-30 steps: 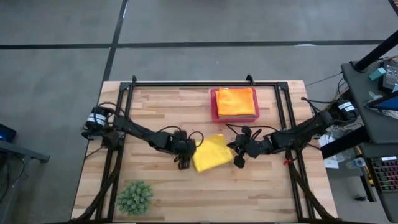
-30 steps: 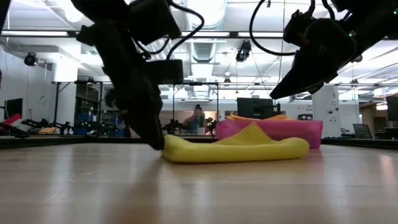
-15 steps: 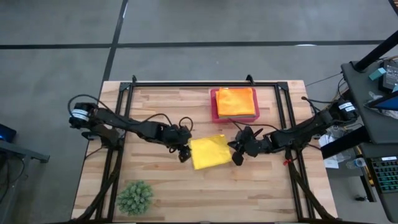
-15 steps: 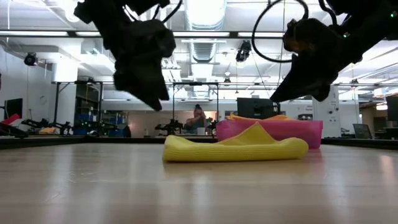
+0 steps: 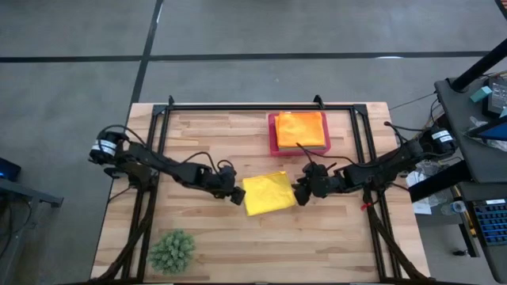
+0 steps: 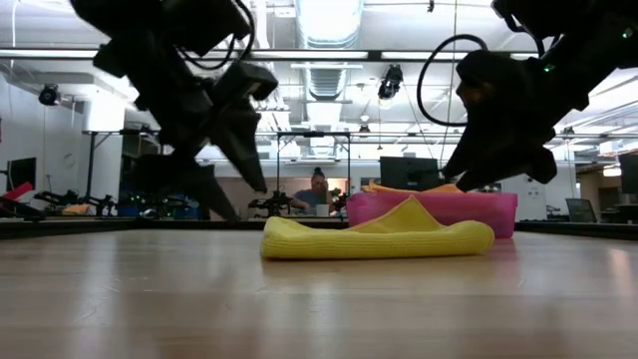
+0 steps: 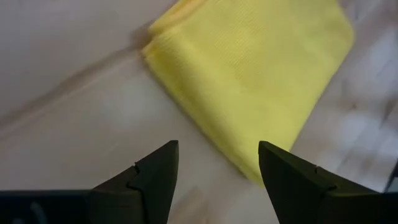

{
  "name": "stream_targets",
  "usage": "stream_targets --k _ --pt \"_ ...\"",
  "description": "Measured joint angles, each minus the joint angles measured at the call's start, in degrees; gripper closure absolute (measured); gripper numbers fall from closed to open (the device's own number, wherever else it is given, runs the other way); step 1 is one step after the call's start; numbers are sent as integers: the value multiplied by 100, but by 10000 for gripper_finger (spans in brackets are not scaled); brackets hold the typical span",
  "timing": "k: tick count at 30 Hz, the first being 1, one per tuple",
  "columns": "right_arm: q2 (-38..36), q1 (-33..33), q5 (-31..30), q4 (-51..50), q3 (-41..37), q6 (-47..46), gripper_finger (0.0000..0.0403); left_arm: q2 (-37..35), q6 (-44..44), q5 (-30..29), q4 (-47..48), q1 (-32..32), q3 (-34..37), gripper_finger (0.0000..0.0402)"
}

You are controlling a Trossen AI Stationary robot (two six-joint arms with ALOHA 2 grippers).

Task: Fold microfiber towels
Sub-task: Put the folded yellow microfiber cloth into the red bin

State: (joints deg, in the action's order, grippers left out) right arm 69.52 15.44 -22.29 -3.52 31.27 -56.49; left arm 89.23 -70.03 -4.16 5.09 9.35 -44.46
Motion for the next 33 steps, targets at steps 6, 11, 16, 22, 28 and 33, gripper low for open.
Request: stream_targets --k 6,11,16,22,28,33 --pt "0 -25 -3 -82 0 -163 175 336 -34 -32 -612 14 34 196" --pt "81 -50 -19 -27 0 -214 138 752 -129 22 -1165 14 30 196" --pt "523 -83 -15 159 0 -218 123 1164 -167 57 -1919 21 17 196" --pt "1118 -274 50 687 -4 -306 122 1475 -209 74 -2493 21 -14 196" --pt "1537 -471 398 1131 -2 -246 122 1589 -169 65 -2660 19 -16 196" --pt "1800 -481 680 1940 -2 33 135 1593 4 24 -2741 12 -14 198"
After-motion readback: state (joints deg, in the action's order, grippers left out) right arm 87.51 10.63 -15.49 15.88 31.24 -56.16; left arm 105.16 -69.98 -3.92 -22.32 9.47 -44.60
